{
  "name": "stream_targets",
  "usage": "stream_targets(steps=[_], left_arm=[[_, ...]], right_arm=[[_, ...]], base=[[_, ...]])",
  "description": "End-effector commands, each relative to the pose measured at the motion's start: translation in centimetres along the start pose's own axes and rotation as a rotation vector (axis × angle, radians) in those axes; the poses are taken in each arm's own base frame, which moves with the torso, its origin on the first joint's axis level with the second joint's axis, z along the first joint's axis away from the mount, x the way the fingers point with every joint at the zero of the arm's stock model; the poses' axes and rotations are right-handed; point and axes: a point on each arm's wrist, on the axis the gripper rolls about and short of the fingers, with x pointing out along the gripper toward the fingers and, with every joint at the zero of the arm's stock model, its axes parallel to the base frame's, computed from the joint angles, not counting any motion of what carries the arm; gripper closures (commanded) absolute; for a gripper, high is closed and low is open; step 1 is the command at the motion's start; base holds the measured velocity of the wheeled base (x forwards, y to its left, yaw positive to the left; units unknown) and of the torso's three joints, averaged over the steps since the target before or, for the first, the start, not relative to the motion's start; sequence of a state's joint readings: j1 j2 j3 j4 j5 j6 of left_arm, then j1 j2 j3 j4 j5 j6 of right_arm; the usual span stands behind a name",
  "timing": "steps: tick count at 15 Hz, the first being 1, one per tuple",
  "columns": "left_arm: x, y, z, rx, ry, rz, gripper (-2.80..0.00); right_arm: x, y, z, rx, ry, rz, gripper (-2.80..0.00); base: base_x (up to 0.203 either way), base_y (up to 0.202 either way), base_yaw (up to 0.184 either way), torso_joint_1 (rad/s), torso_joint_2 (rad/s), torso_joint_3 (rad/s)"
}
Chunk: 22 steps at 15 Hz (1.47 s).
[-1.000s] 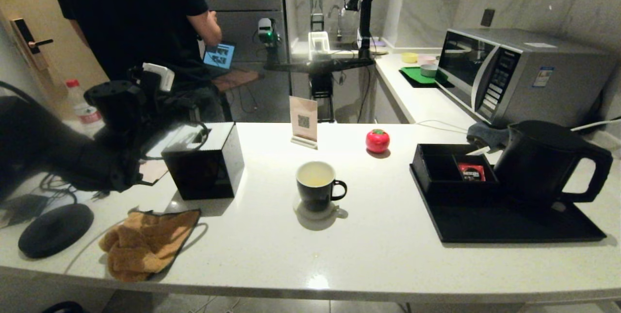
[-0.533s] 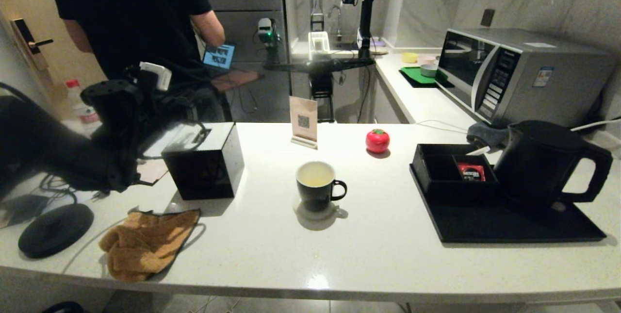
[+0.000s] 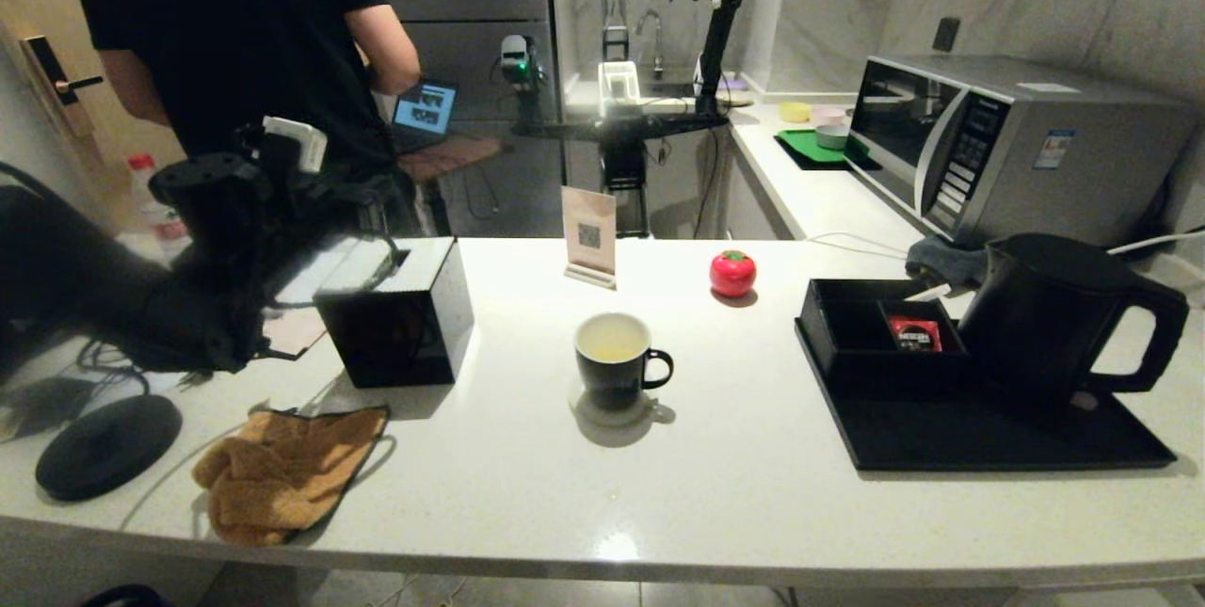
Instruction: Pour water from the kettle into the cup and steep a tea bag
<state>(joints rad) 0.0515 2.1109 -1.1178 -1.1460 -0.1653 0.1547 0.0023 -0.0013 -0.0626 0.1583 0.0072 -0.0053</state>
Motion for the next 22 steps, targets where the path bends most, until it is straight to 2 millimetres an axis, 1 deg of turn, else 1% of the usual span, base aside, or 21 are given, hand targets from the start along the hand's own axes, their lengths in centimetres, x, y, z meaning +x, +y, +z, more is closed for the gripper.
stream_targets(steps=[1, 5, 9, 13, 14, 15, 17, 19, 22], left_arm=[[-0.4, -0.1, -0.4, 0.0, 0.01, -0.001, -2.8], [-0.5, 0.0, -0.4, -0.001, 0.013, 0.002, -2.8], [-0.7, 0.5, -0.5, 0.002, 0.015, 0.009, -2.8], [-1.1, 1.8, -0.7, 0.039, 0.029, 0.037, -2.8], [-1.5, 2.4, -0.6, 0.063, 0.034, 0.049, -2.8], [-1.7, 2.9, -0.4, 0.088, 0.033, 0.043, -2.8], [-2.2, 3.7, -0.7, 0.104, 0.038, 0.013, -2.8], [-2.2, 3.8, -0.8, 0.104, 0.037, 0.003, -2.8], [-2.4, 4.6, -0.9, 0.133, 0.035, -0.015, -2.8]], right_arm=[[0.0, 0.0, 0.0, -0.001, 0.002, 0.001, 0.0], [0.0, 0.0, 0.0, -0.001, 0.002, 0.001, 0.0], [0.0, 0.0, 0.0, -0.001, 0.002, 0.001, 0.0], [0.0, 0.0, 0.0, -0.001, 0.002, 0.001, 0.0], [0.0, 0.0, 0.0, -0.001, 0.002, 0.001, 0.0], [0.0, 0.0, 0.0, -0.001, 0.002, 0.001, 0.0], [0.0, 0.0, 0.0, -0.001, 0.002, 0.001, 0.0], [0.0, 0.0, 0.0, -0.001, 0.002, 0.001, 0.0], [0.0, 0.0, 0.0, -0.001, 0.002, 0.001, 0.0]], base=[[0.0, 0.0, 0.0, 0.0, 0.0, 0.0], [0.0, 0.0, 0.0, 0.0, 0.0, 0.0], [0.0, 0.0, 0.0, 0.0, 0.0, 0.0], [0.0, 0.0, 0.0, 0.0, 0.0, 0.0], [0.0, 0.0, 0.0, 0.0, 0.0, 0.0], [0.0, 0.0, 0.0, 0.0, 0.0, 0.0], [0.0, 0.0, 0.0, 0.0, 0.0, 0.0], [0.0, 0.0, 0.0, 0.0, 0.0, 0.0], [0.0, 0.0, 0.0, 0.0, 0.0, 0.0]])
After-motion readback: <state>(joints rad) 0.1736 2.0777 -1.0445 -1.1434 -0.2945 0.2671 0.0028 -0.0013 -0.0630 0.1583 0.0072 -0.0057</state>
